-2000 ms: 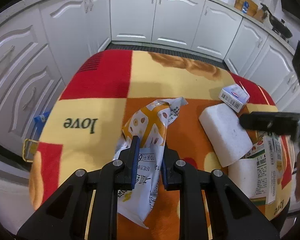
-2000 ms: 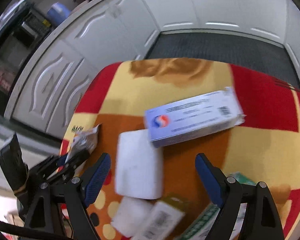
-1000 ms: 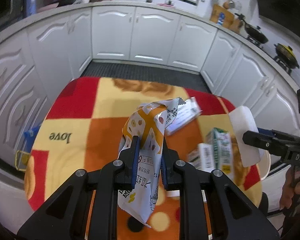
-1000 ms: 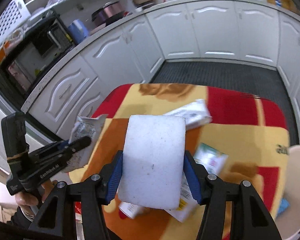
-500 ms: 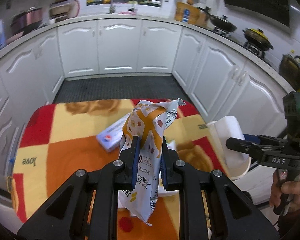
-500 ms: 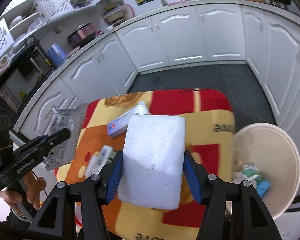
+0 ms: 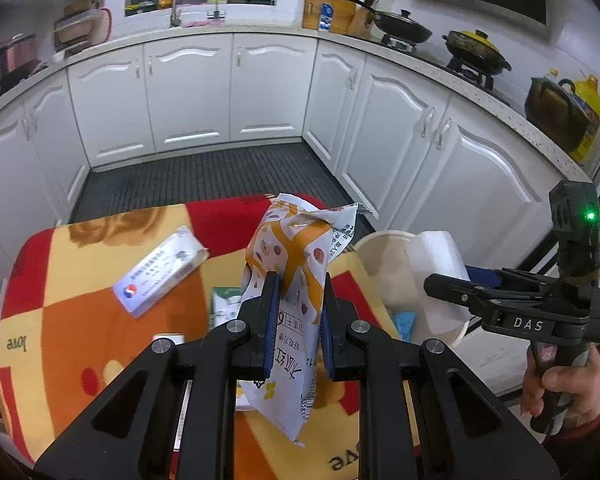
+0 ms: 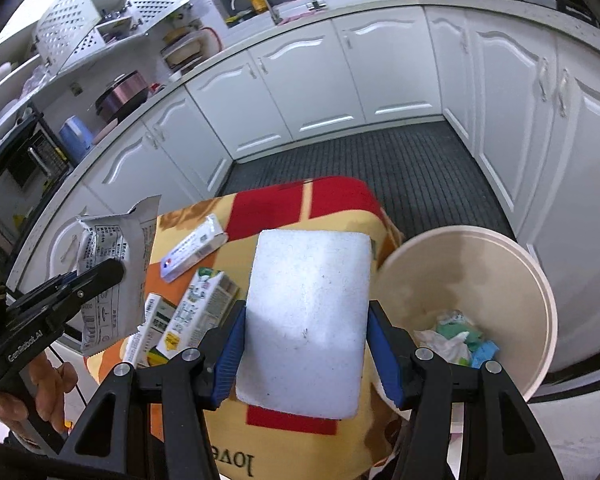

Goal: Collect trash
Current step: 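Carry the snack bag and white sponge over the bucket with both tools, then open the left tool over the bucket while the right tool releases the sponge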

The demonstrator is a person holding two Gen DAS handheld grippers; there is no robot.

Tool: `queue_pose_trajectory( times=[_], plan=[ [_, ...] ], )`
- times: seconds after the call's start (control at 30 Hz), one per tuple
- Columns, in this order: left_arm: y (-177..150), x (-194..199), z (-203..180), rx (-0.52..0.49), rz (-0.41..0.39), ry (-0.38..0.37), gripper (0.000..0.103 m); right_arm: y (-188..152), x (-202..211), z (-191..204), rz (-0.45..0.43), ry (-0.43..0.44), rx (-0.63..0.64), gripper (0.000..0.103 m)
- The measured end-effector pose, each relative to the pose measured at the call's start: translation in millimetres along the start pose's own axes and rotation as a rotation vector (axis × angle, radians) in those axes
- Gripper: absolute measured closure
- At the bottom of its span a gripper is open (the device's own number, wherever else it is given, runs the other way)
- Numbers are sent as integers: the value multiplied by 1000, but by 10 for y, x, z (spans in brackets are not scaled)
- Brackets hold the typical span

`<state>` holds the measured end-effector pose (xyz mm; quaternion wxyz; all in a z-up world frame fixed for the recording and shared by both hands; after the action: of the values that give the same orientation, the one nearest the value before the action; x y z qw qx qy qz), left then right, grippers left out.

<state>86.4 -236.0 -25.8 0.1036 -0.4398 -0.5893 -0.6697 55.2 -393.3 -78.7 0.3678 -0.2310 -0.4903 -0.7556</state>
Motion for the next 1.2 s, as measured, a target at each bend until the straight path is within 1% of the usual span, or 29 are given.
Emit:
queue_pose_trajectory(
  times=[0.5, 0.67, 0.9, 1.07, 1.2],
  plan=[
    [-11, -321, -587, -55, 49, -60, 87, -122, 162, -451, -12, -51, -62, 47],
    [-39, -435, -786, -74, 68, -80, 88, -191, 214, -675, -13, -77, -93, 46],
    [-60, -592, -1047, -89, 94, -128, 88, -301, 287, -996, -11, -122, -131, 46],
    [-100, -786, -1230, -85, 126, -154, 87, -376, 260, -1240, -2, -149, -172, 46],
    [-139, -954, -1327, -76, 148, -175, 88, -434, 197, -1360, 12, -174, -190, 46]
  ],
)
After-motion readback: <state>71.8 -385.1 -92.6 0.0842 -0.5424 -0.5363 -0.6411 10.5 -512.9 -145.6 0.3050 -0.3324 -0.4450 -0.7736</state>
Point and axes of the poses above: each gripper's, at about its wrist camera, not at the fingertips, and x roughly against the way its jaws point, z to its left, y to its top, the point moved 8 cm from there along -x, roughly the way its jaws point, and after that the axes turned 5 degrees about y, right-handed, at the moved point
